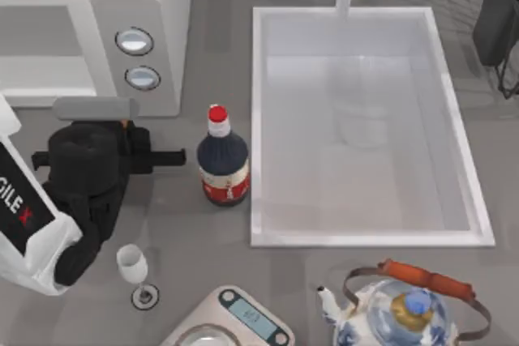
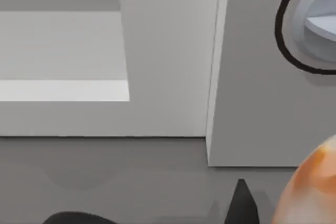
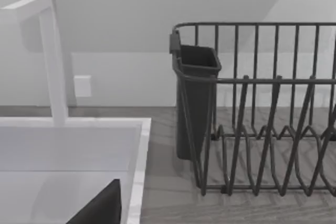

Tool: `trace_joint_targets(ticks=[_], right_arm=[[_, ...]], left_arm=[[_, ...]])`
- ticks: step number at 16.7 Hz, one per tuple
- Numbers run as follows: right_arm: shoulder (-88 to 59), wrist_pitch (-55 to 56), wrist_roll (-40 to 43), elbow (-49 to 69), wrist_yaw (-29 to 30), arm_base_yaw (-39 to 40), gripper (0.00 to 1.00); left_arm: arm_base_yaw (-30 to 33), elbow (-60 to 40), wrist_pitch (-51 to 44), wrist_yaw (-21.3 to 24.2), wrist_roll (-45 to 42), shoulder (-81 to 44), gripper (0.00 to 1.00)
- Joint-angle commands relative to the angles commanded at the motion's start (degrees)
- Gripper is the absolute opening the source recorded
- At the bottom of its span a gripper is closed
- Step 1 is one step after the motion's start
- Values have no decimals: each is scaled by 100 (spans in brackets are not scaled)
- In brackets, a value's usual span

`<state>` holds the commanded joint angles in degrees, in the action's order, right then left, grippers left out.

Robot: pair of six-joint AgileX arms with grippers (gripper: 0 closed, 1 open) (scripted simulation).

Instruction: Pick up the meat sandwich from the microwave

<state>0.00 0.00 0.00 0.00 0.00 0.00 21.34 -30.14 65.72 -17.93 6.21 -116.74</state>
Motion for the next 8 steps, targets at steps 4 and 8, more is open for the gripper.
trace_joint_targets(ticks=[4,8], right_arm=[[0,0,0,0,0,0,100],[0,0,0,0,0,0,100]], left_arm=[[0,0,0,0,0,0,45],[0,0,0,0,0,0,75]])
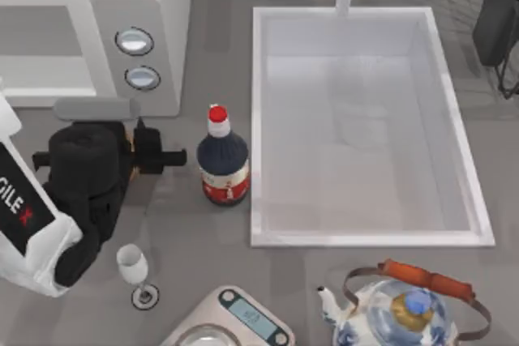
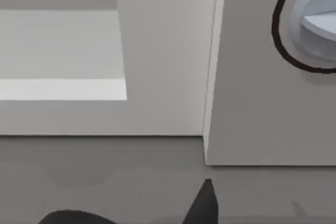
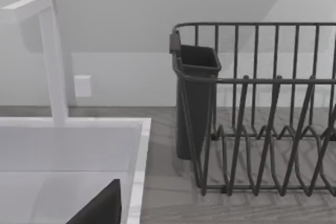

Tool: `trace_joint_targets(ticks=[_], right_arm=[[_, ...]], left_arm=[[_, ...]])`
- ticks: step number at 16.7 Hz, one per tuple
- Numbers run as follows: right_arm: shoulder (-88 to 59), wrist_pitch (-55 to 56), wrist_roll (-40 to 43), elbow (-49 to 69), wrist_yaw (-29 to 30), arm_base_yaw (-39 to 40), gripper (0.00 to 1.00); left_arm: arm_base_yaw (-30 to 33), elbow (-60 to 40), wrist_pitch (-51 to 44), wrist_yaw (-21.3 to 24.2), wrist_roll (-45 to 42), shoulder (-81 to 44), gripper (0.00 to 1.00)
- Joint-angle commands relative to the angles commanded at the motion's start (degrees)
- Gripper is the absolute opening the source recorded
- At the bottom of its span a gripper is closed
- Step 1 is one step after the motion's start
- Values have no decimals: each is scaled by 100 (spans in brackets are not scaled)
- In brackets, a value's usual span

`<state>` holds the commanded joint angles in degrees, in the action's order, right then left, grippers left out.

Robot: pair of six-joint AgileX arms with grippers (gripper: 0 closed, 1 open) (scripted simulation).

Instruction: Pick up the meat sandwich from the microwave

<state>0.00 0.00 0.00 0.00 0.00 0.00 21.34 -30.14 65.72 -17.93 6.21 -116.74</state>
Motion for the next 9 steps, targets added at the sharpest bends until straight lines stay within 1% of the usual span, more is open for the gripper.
trace_joint_targets(ticks=[3,4,9], right_arm=[[0,0,0,0,0,0,100],[0,0,0,0,0,0,100],[0,0,0,0,0,0,100]], left_arm=[[0,0,0,0,0,0,98],[0,0,0,0,0,0,100],[0,0,0,0,0,0,100]])
